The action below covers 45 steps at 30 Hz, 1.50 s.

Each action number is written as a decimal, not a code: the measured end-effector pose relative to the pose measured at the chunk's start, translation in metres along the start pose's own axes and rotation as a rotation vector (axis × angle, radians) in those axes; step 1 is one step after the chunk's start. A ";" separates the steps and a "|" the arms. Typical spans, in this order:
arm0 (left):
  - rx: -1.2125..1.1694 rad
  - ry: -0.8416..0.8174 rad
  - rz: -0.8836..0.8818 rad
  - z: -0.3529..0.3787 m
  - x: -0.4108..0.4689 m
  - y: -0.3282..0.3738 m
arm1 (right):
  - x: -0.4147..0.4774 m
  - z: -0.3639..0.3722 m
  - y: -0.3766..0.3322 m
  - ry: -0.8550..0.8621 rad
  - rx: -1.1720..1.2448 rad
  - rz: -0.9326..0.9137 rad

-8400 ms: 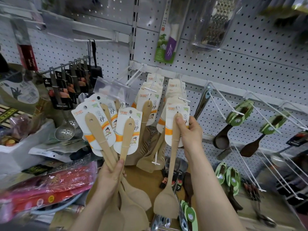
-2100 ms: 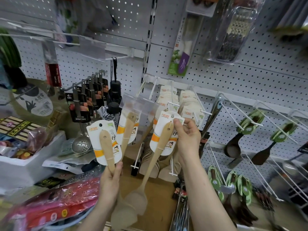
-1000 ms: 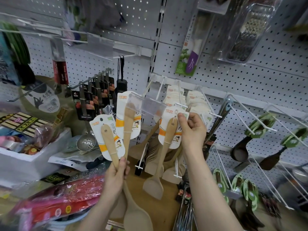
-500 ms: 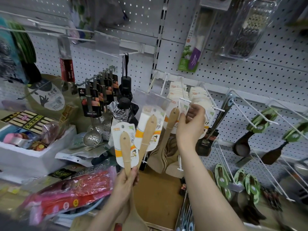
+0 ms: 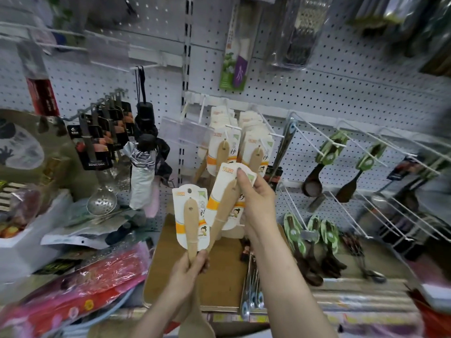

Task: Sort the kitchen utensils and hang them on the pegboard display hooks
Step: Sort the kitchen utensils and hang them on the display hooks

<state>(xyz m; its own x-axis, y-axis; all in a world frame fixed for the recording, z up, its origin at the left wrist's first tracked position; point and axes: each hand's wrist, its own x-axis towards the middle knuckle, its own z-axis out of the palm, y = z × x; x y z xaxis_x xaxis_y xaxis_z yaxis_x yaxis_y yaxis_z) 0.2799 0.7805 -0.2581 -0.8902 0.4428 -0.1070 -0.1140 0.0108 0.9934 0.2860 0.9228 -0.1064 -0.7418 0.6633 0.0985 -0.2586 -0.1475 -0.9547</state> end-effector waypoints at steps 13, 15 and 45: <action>0.057 0.119 0.084 0.008 0.034 0.025 | 0.062 -0.044 -0.025 0.184 -0.283 -0.184; -0.009 0.126 0.076 0.017 0.043 0.033 | 0.072 -0.048 -0.023 0.157 -0.350 -0.206; -0.116 0.276 0.254 0.055 0.072 0.070 | 0.125 -0.043 -0.027 0.299 -0.543 -0.421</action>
<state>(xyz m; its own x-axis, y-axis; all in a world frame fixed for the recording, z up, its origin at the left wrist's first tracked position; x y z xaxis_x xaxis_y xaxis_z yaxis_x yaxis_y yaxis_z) 0.2320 0.8629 -0.1943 -0.9798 0.1608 0.1190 0.0900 -0.1767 0.9801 0.2263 1.0413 -0.0806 -0.4278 0.7662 0.4796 -0.0846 0.4943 -0.8652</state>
